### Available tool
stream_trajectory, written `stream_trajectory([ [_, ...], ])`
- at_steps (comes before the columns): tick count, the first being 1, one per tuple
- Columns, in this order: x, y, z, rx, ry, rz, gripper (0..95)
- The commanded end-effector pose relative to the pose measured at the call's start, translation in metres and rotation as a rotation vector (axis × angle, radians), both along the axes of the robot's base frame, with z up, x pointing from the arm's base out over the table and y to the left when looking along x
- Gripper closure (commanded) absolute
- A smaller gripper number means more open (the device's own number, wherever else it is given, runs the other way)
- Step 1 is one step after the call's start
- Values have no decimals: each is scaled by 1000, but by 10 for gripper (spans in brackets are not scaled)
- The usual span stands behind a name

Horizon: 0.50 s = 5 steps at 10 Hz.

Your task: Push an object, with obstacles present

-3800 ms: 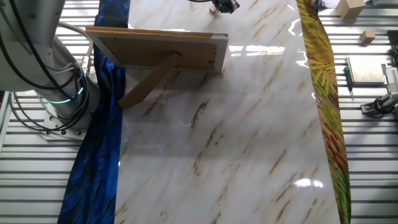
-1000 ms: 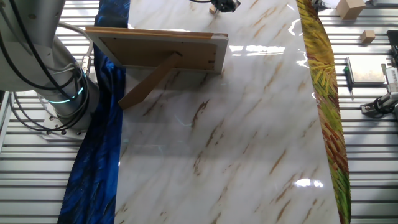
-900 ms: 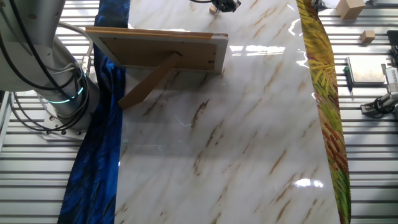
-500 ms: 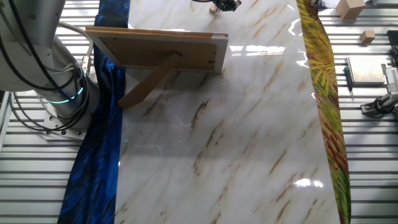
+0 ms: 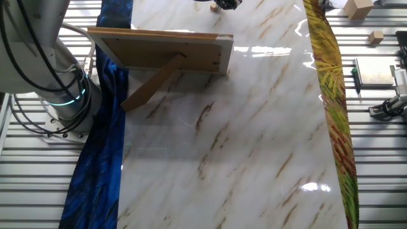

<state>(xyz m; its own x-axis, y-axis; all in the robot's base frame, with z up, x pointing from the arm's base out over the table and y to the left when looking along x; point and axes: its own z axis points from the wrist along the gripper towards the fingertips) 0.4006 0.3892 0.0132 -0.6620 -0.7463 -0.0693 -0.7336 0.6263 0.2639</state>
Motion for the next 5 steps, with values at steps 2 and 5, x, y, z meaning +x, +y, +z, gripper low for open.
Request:
stream_trajectory([
  [2, -8, 4, 2, -4, 2, -8, 950],
  [5, -7, 2, 3, -10, 2, -6, 950],
])
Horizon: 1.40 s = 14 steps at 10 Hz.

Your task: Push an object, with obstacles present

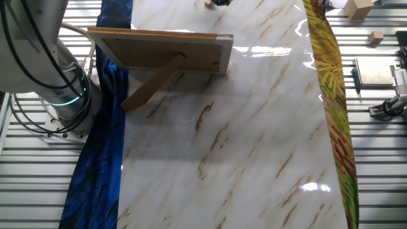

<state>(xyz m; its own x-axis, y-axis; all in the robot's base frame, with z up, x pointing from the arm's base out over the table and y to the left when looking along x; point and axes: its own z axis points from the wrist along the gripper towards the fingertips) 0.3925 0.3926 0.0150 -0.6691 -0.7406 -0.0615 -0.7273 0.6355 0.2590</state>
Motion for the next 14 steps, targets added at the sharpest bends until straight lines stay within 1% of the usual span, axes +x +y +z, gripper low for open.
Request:
stream_trajectory([
  [1, 3, -6, 3, -2, 1, 15, 950],
  [3, 11, -20, 10, -6, 2, 38, 950],
  [5, 25, -38, 16, -4, -4, 58, 950],
  [7, 48, -56, 26, -4, -7, 70, 950],
  [8, 52, -59, 28, -5, -7, 72, 950],
  [9, 64, -66, 33, -5, -9, 77, 950],
  [11, 79, -75, 38, -4, -11, 92, 950],
  [13, 86, -76, 44, -7, -10, 94, 950],
  [14, 86, -76, 44, -7, -8, 86, 950],
])
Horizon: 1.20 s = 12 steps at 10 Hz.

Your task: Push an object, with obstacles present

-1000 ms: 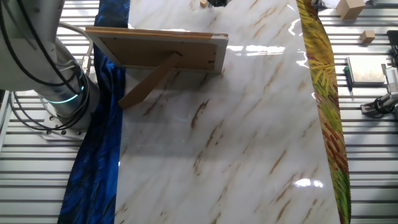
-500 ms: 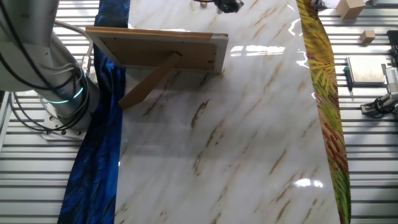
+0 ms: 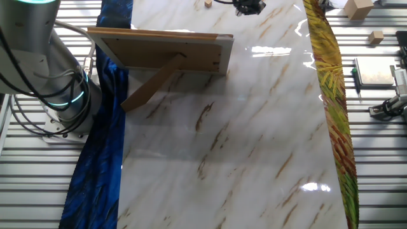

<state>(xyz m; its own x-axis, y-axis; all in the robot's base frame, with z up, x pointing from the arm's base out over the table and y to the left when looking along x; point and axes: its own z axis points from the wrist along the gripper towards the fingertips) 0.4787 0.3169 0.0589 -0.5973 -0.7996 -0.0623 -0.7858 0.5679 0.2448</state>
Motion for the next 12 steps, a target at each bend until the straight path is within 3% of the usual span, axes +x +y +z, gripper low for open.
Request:
stream_trajectory([
  [1, 0, 0, 0, 2, 5, -13, 950],
  [5, 0, 0, 0, -11, 21, -29, 950],
  [7, 0, 0, 0, -21, 25, -82, 950],
  [9, 2, -2, 0, -42, 18, -92, 950],
  [11, 15, -8, 0, -51, 15, -89, 950],
  [12, 32, -18, -1, -47, 12, -78, 950],
])
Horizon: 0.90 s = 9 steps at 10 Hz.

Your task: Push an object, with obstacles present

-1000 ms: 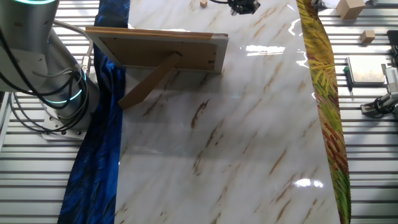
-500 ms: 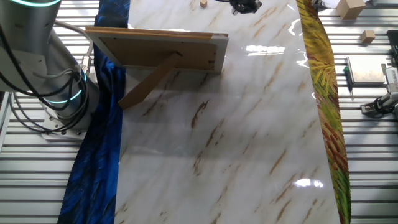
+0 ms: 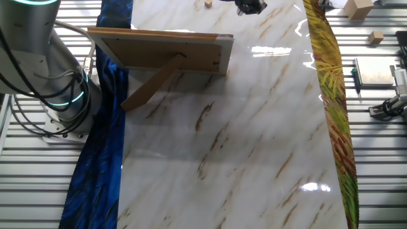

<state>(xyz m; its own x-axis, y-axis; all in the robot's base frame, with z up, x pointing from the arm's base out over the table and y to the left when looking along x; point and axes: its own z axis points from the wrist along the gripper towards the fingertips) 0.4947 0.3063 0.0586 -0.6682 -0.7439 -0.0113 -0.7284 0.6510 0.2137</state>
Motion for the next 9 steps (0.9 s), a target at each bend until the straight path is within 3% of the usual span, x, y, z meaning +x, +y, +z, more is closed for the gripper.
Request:
stream_trajectory([
  [1, 35, -21, -2, 14, 0, 24, 950],
  [4, 80, -59, -6, 21, -11, 121, 950],
  [6, 85, -64, -6, 3, -11, 132, 950],
  [9, 84, -62, -5, 12, -5, 113, 950],
])
